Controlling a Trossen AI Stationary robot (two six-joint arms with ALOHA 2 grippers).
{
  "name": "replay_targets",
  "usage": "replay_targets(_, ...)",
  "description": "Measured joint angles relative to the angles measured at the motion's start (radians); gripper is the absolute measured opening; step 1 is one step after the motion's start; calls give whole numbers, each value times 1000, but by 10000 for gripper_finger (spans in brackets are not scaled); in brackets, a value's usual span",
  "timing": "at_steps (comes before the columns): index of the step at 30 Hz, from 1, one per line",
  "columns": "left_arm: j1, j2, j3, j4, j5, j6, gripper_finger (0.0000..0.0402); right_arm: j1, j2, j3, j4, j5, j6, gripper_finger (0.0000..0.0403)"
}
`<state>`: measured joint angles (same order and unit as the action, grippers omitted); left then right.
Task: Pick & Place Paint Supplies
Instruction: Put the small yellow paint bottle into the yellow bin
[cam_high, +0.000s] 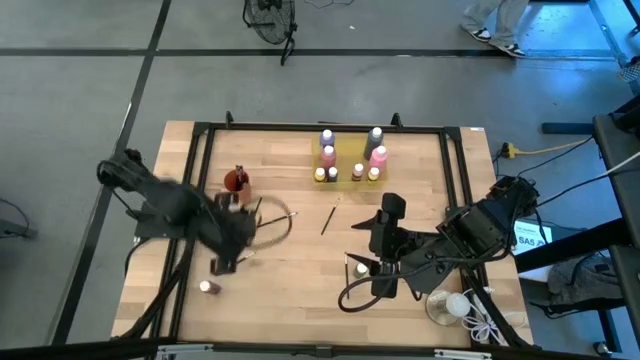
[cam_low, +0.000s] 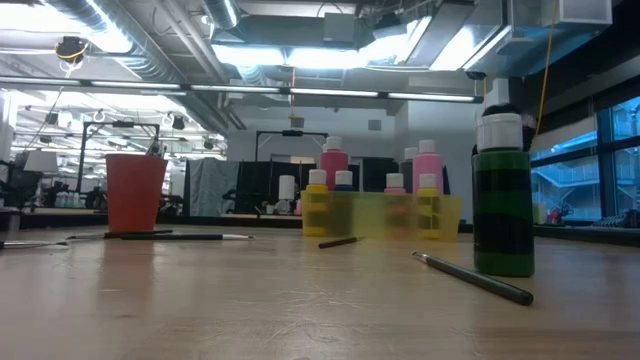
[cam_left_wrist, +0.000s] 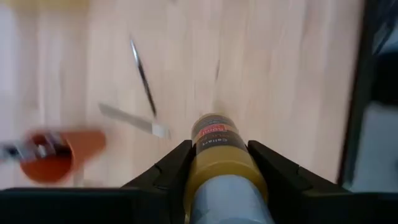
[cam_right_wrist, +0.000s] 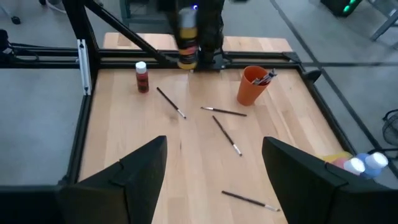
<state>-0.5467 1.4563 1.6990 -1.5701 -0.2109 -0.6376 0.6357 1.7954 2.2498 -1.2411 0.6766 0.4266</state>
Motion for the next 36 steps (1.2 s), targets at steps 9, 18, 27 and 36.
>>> replay_targets(9,204,141,382,3,-160,242,136,-63,0,0,78,22,-108,268)
replay_targets(18,236,259,510,310,-191,519,136,-121,0,0,139,-45,-166,268)
replay_targets(27,234,277,512,348,-189,546,136,-140,60,0,59,-90,-248,268)
replay_targets(36,215,277,512,376,-182,516,136,-145,65,0,63,16,-256,269)
